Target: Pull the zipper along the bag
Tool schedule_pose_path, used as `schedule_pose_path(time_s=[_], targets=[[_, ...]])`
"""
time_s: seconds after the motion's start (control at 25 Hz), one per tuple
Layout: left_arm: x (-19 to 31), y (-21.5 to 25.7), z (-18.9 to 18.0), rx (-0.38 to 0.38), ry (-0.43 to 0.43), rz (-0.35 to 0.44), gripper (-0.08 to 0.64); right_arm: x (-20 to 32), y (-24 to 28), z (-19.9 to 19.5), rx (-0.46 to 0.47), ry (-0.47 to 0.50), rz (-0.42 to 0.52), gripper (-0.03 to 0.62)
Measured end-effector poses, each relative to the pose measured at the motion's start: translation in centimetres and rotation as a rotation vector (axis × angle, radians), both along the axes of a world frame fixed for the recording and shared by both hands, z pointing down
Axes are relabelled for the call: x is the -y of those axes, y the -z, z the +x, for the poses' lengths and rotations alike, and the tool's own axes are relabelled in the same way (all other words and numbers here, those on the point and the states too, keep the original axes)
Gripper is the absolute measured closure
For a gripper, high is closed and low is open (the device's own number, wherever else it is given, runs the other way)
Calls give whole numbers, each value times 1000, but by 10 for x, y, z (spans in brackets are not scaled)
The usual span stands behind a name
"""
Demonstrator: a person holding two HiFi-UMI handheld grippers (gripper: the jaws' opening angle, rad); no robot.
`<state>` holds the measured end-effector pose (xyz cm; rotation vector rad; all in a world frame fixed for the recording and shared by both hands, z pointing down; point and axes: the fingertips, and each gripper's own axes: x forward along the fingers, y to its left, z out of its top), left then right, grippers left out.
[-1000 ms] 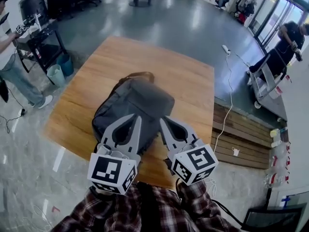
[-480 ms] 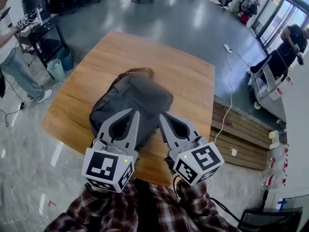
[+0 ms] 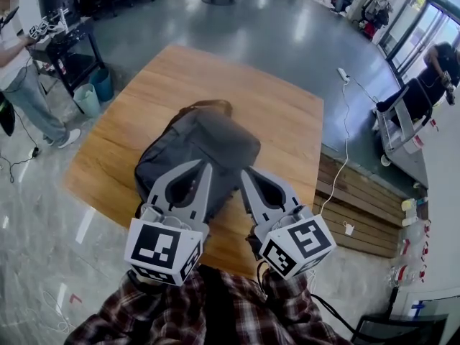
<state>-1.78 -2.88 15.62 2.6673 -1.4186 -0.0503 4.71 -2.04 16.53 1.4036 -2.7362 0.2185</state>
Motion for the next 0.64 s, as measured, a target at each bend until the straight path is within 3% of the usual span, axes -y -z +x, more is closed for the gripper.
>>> schedule_pose_path(time_s=[0.64], targets=[[1, -2, -1, 13, -14, 2, 549, 0, -4, -11, -6, 12, -6, 581]])
